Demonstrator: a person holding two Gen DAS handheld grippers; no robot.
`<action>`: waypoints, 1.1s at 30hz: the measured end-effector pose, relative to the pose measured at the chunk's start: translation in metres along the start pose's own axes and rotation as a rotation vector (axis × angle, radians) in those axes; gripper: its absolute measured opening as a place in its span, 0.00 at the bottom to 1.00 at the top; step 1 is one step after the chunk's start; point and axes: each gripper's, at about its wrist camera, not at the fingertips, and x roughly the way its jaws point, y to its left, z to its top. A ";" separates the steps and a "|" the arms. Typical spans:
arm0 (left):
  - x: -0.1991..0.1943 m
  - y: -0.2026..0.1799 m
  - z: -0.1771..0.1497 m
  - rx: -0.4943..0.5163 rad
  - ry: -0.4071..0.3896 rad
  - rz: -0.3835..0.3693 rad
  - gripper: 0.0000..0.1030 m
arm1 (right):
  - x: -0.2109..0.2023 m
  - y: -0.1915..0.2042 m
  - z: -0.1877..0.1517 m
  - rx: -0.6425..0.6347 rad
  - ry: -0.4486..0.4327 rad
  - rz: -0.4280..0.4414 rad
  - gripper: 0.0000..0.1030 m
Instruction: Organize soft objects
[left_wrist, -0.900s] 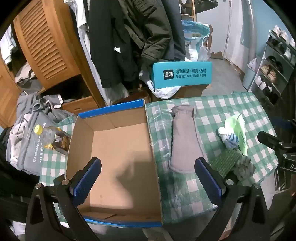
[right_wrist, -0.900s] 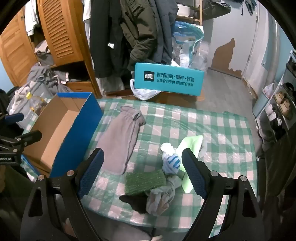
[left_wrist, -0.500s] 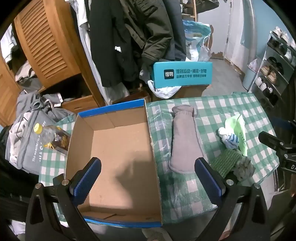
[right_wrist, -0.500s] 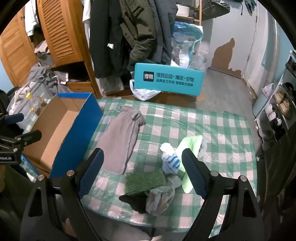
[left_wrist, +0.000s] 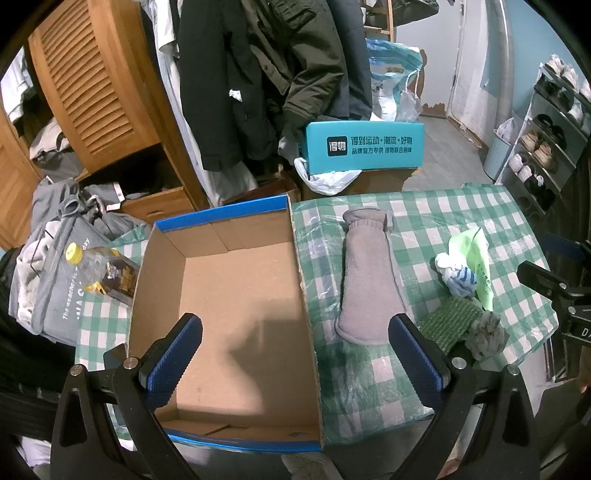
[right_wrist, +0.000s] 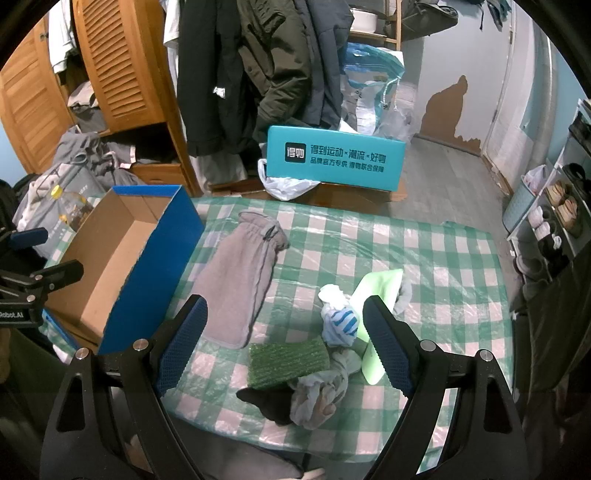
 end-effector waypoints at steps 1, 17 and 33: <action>0.000 0.000 0.000 0.001 0.000 0.000 0.99 | 0.000 0.000 0.000 0.000 0.000 0.000 0.82; -0.001 0.001 -0.001 -0.002 0.005 -0.004 0.99 | 0.000 -0.001 0.000 0.000 0.000 -0.002 0.82; -0.002 -0.001 -0.005 -0.003 0.009 -0.006 0.99 | 0.000 -0.003 0.000 0.001 0.001 -0.001 0.82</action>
